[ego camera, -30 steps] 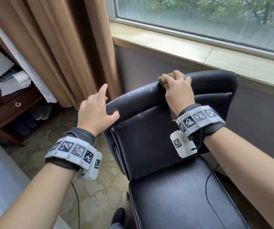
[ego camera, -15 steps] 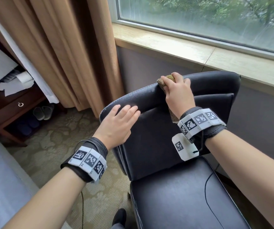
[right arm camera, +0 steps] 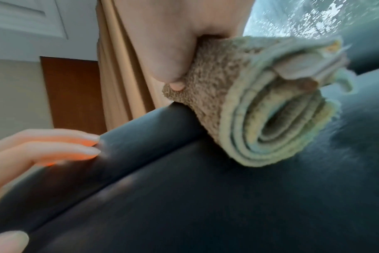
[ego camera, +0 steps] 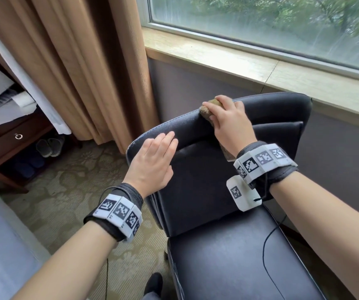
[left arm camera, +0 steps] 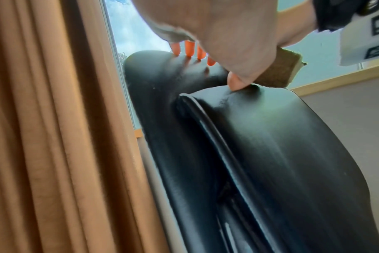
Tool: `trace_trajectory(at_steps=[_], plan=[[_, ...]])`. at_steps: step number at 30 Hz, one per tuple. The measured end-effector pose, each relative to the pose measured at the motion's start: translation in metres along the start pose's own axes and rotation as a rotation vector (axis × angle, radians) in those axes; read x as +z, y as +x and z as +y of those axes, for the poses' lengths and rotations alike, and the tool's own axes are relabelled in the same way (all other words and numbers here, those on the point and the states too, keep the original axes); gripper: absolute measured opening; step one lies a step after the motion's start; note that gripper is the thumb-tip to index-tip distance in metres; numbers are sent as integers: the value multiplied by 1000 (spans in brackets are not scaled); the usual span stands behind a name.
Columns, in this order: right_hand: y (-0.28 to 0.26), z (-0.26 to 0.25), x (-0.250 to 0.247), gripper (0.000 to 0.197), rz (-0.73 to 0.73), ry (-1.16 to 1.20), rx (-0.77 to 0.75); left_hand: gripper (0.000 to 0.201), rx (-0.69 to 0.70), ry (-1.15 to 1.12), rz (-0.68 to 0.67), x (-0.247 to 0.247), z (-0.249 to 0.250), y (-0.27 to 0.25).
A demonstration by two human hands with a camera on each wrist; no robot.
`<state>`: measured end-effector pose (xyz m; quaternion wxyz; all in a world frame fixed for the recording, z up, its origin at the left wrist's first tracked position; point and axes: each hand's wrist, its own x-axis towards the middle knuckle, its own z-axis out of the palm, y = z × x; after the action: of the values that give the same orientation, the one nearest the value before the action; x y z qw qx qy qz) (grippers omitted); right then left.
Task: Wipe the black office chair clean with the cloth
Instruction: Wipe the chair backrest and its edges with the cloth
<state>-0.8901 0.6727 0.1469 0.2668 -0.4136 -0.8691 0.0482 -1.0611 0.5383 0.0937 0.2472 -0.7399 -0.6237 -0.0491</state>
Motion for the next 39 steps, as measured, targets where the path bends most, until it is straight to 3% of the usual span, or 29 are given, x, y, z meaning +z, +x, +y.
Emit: trace_trajectory(at_steps=[4,7,13,20,27,30,32,34,37,39], plan=[[17,22,-12,33,23,5,253,58,23,25,-20,0,-3,4],[22,19,-11,35,7,-8,295,56,30,-22,29,-4,-9,3],[17,16,-10,34,2,0,254,54,-153,-107,143,-19,-37,-17],[10,2,-3,33,18,37,194,53,46,-43,121,-13,-39,-26],[7,2,-2,41,-37,180,183,48,42,-142,152,-21,-19,-4],[-3,-4,-10,55,-27,423,80,37,-104,-463,177,-38,-4,14],[-13,-13,-17,62,5,539,-46,24,-401,-927,105,-50,7,29],[-24,-24,-24,72,-46,630,-107,16,-672,-1400,-85,-63,15,44],[-39,-37,-34,89,-227,751,-98,22,-732,-1852,-184,-75,23,55],[-46,-36,-35,96,-344,818,-77,18,-755,-1850,-149,-80,25,55]])
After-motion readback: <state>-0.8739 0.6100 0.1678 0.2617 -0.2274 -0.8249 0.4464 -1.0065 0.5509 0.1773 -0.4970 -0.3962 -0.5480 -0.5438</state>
